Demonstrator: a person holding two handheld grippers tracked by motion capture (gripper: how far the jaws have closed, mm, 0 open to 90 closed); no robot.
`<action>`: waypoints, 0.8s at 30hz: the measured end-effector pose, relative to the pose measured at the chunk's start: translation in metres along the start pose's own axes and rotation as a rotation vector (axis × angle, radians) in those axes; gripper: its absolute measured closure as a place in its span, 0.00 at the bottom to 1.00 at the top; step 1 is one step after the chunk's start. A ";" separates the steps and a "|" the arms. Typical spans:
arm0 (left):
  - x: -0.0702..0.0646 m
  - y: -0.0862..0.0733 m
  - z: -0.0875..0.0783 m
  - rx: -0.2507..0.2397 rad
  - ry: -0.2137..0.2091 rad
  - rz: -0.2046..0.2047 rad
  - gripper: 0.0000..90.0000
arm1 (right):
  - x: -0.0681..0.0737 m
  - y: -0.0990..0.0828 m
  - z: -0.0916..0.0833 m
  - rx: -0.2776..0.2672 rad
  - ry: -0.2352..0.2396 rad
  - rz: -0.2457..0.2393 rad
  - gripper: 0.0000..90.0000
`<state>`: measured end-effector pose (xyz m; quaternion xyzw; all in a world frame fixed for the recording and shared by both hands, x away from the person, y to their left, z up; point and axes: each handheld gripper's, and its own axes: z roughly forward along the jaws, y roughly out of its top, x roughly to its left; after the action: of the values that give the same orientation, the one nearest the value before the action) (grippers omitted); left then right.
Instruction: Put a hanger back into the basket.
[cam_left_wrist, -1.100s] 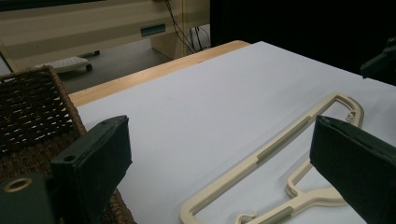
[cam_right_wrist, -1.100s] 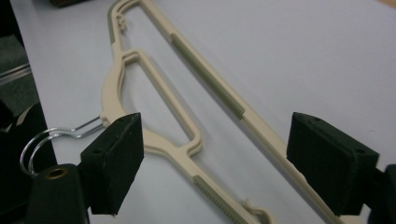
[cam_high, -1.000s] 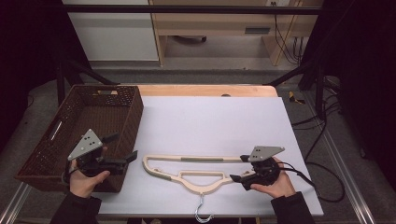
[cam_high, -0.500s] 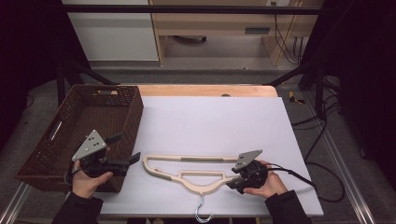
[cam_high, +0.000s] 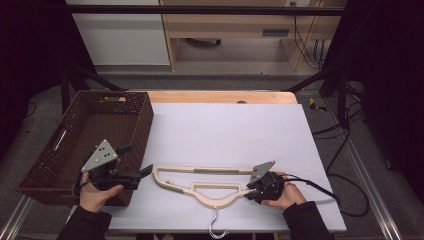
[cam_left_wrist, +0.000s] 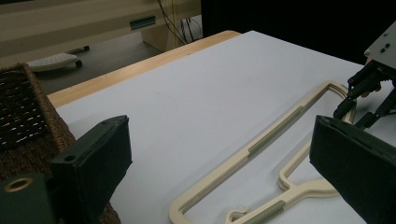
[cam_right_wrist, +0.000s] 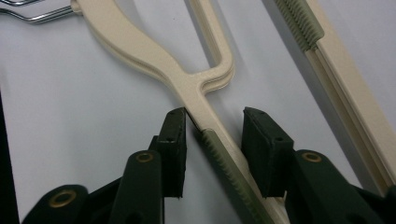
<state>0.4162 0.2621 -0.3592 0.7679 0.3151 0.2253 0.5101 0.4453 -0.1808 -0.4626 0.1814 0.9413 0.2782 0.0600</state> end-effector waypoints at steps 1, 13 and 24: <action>0.000 0.000 0.000 0.001 -0.001 0.001 0.06 | 0.001 0.000 -0.001 0.005 0.003 0.007 0.70; -0.001 0.000 0.001 0.007 -0.003 0.002 0.06 | 0.000 -0.001 -0.003 -0.006 0.008 -0.027 0.72; -0.006 0.001 0.004 0.015 -0.018 0.015 0.06 | 0.000 -0.001 -0.007 -0.018 0.048 -0.036 0.79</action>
<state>0.4153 0.2553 -0.3603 0.7760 0.3063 0.2197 0.5057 0.4440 -0.1849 -0.4574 0.1570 0.9431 0.2896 0.0441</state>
